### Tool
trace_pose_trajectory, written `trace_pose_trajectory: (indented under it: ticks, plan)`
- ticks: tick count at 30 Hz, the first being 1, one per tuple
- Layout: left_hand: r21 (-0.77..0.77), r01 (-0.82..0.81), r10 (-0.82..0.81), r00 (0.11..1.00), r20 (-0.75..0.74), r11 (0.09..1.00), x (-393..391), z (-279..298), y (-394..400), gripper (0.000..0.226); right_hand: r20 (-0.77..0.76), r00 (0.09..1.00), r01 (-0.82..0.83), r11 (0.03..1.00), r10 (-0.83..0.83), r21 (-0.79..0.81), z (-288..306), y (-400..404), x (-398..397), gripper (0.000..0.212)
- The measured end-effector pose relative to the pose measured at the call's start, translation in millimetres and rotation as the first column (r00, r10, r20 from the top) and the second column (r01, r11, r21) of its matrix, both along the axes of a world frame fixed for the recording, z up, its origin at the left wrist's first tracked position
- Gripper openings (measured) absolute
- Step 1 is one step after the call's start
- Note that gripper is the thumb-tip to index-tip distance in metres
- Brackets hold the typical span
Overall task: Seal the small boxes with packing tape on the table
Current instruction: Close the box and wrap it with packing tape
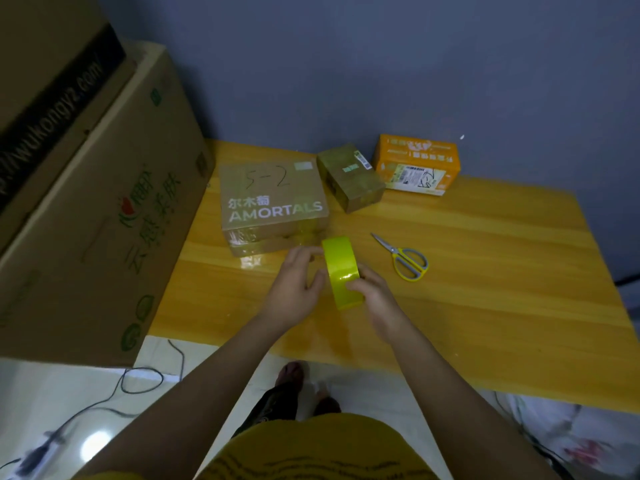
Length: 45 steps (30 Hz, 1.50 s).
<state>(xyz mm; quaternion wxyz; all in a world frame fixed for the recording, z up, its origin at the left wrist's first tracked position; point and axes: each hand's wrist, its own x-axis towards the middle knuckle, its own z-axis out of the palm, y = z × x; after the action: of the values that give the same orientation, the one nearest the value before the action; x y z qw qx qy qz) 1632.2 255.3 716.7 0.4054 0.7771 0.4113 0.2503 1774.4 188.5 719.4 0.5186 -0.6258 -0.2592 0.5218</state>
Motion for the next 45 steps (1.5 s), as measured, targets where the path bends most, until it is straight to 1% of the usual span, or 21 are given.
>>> trace_pose_trajectory:
  ticks: [3, 5, 6, 8, 10, 12, 13, 14, 16, 18, 21, 25, 29, 33, 38, 39, 40, 41, 42, 43, 45]
  plan:
    - [0.070, 0.066, -0.061, 0.996, -0.062, 0.995, 2, 10, 13, 0.046, 0.021, 1.000, 0.019, 1.000, -0.018, -0.020, 8, 3, 4, 0.028]
    - [0.034, 0.199, -0.194, 0.973, -0.122, 0.979, 3, 22, 24, 0.057, 0.058, 0.998, 0.027, 0.999, -0.025, -0.034, 13, 8, 11, 0.018]
    - [0.014, 0.303, -0.296, 0.938, -0.181, 0.953, 5, 28, 30, 0.065, 0.080, 0.997, 0.027, 0.999, -0.024, -0.031, 16, 10, 15, 0.010]
    - [0.044, 0.502, -0.453, 0.812, -0.368, 0.864, 11, 38, 40, 0.078, 0.125, 0.992, -0.014, 0.999, 0.019, -0.040, 26, 15, 20, 0.006]
    - [0.133, 0.581, -0.469, 0.753, -0.462, 0.803, 19, 43, 46, 0.076, 0.169, 0.982, -0.067, 0.994, 0.080, -0.082, 45, 20, 19, 0.006]
    - [0.205, 0.561, -0.427, 0.779, -0.460, 0.802, 26, 48, 51, 0.059, 0.141, 0.985, -0.079, 0.989, 0.096, -0.121, 56, 25, 21, 0.019]
    - [0.224, 0.537, -0.402, 0.798, -0.449, 0.814, 28, 51, 53, 0.052, 0.161, 0.982, -0.082, 0.989, 0.101, -0.125, 58, 27, 25, 0.050]
    - [0.222, 0.507, -0.389, 0.821, -0.417, 0.833, 29, 53, 56, 0.049, 0.154, 0.982, -0.094, 0.990, 0.109, -0.100, 64, 27, 26, 0.020]
    - [0.142, 0.440, -0.395, 0.880, -0.265, 0.887, 27, 58, 62, 0.046, 0.173, 0.978, -0.106, 0.992, 0.115, -0.064, 69, 30, 34, 0.016]
    - [0.026, 0.387, -0.385, 0.921, -0.066, 0.922, 25, 63, 65, 0.039, 0.162, 0.980, -0.107, 0.993, 0.112, -0.042, 73, 33, 43, 0.036]
    - [-0.098, 0.327, -0.318, 0.943, 0.100, 0.940, 26, 70, 65, 0.035, 0.135, 0.985, -0.105, 0.994, 0.108, -0.031, 75, 36, 51, 0.048]
    - [-0.245, 0.254, -0.215, 0.961, 0.177, 0.936, 28, 75, 67, 0.036, 0.085, 0.992, -0.094, 0.995, 0.097, -0.038, 78, 41, 51, 0.051]
    - [-0.372, 0.189, -0.109, 0.968, 0.226, 0.909, 30, 75, 70, 0.036, 0.031, 0.996, -0.089, 0.996, 0.088, 0.008, 81, 44, 50, 0.045]
    - [-0.458, 0.151, -0.057, 0.975, 0.213, 0.876, 31, 71, 76, 0.038, 0.013, 0.991, -0.134, 0.990, 0.134, 0.040, 79, 46, 52, 0.054]
    - [-0.632, 0.112, 0.018, 0.980, 0.196, 0.767, 35, 63, 78, 0.038, -0.059, 0.986, -0.151, 0.986, 0.155, 0.074, 86, 49, 56, 0.060]
    - [-0.607, 0.079, 0.035, 0.984, 0.174, 0.791, 38, 62, 78, 0.038, -0.066, 0.988, -0.138, 0.988, 0.143, 0.070, 88, 51, 55, 0.060]
    - [-0.495, 0.039, 0.036, 0.989, 0.142, 0.868, 40, 62, 79, 0.043, -0.048, 0.991, -0.125, 0.991, 0.128, 0.056, 90, 54, 55, 0.059]
    - [-0.319, 0.016, 0.024, 0.993, 0.119, 0.948, 42, 62, 81, 0.052, -0.017, 0.994, -0.111, 0.993, 0.112, 0.034, 92, 57, 53, 0.059]
    - [-0.120, 0.041, -0.029, 0.995, 0.096, 0.992, 44, 63, 84, 0.061, 0.028, 0.994, -0.103, 0.995, 0.103, 0.009, 94, 60, 50, 0.057]
    - [0.069, 0.111, -0.114, 0.992, 0.050, 0.991, 45, 61, 87, 0.066, 0.066, 0.993, -0.093, 0.996, 0.093, -0.011, 97, 62, 48, 0.054]
    - [0.295, 0.258, -0.232, 0.965, -0.119, 0.920, 49, 65, 88, 0.067, 0.085, 0.993, -0.077, 0.997, 0.079, -0.018, 102, 66, 44, 0.044]
